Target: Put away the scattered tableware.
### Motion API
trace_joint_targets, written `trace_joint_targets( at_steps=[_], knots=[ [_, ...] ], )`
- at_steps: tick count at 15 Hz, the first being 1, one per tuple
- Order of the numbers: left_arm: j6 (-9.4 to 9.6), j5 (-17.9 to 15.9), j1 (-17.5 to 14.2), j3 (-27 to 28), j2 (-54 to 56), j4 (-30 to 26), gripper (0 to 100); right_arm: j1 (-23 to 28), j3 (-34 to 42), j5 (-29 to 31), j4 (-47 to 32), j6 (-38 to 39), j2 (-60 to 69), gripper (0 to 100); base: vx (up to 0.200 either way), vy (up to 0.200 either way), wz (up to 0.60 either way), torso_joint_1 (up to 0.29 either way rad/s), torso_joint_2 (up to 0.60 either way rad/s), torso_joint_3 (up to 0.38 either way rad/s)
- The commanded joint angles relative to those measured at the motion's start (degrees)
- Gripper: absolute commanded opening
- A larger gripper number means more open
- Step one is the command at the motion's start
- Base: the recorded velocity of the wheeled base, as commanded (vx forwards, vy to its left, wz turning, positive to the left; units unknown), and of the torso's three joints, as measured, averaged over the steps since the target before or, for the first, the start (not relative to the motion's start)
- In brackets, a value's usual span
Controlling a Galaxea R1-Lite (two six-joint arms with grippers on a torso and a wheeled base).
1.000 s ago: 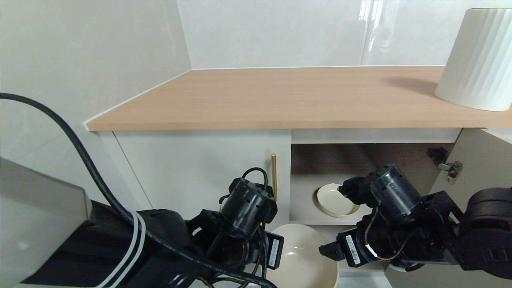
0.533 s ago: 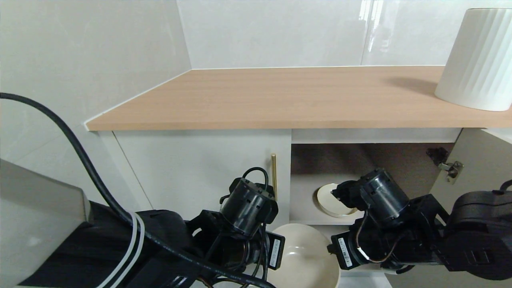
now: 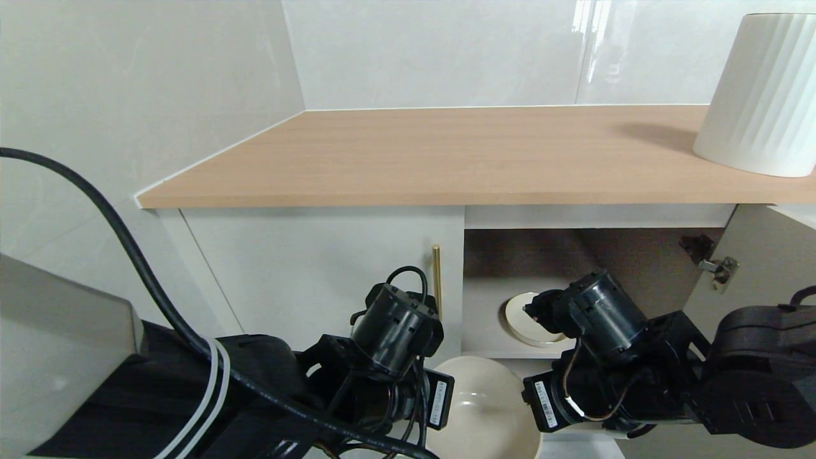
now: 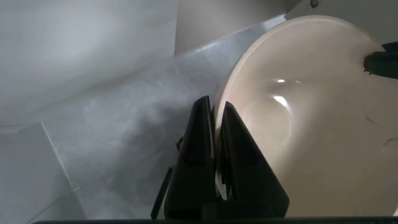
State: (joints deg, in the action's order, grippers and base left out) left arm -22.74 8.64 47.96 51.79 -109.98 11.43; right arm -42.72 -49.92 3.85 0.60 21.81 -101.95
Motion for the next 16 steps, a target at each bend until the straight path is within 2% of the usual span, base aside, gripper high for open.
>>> trace_joint_targets(
  at_steps=[1, 6, 8, 11, 12, 13, 15, 16],
  knots=[
    [-0.03, 0.67, -0.06, -0.02, -0.14, -0.01, 100, -0.09, 0.09, 0.01, 0.02, -0.1, -0.18, 0, 0.0, 0.0, 0.0, 0.0, 0.0, 0.0],
    [-0.12, 1.2, -0.15, 0.16, 1.17, 0.08, 100, 0.18, 0.35, 0.45, -0.07, -0.1, -0.35, 0, 0.0, 0.0, 0.0, 0.0, 0.0, 0.0],
    [-0.12, 1.46, -0.15, 0.16, 2.32, -0.01, 100, 1.85, 0.35, 0.89, -0.07, -0.1, -0.35, 0, 0.0, 0.0, 0.0, 0.0, 0.0, 0.0],
    [-0.2, 1.46, -0.23, 0.07, 2.84, -0.01, 100, 8.79, -0.44, 2.21, 0.28, -0.19, -2.64, 0, 0.0, 0.0, 0.0, 0.0, 0.0, 0.0],
    [-0.2, 1.46, -0.23, 0.07, 2.84, -0.01, 100, 8.79, -0.44, 2.21, 0.28, -0.19, -2.64, 0, 0.0, 0.0, 0.0, 0.0, 0.0, 0.0],
    [-0.2, 1.46, -0.32, 0.07, 2.76, -0.01, 100, 12.57, -2.37, 3.71, 0.9, -0.1, -5.54, 0, 0.0, 0.0, 0.0, 0.0, 0.0, 0.0],
    [-0.2, 1.46, -0.23, -0.02, 2.93, -0.01, 100, 14.68, -3.87, 5.38, 1.34, 0.95, -7.91, 0, 0.0, 0.0, 0.0, 0.0, 0.0, 0.0],
    [-0.2, 1.46, -0.32, -0.02, 2.93, -0.01, 100, 17.23, -6.42, 6.87, 2.74, 5.0, -11.17, 0, 0.0, 0.0, 0.0, 0.0, 0.0, 0.0]
  ],
)
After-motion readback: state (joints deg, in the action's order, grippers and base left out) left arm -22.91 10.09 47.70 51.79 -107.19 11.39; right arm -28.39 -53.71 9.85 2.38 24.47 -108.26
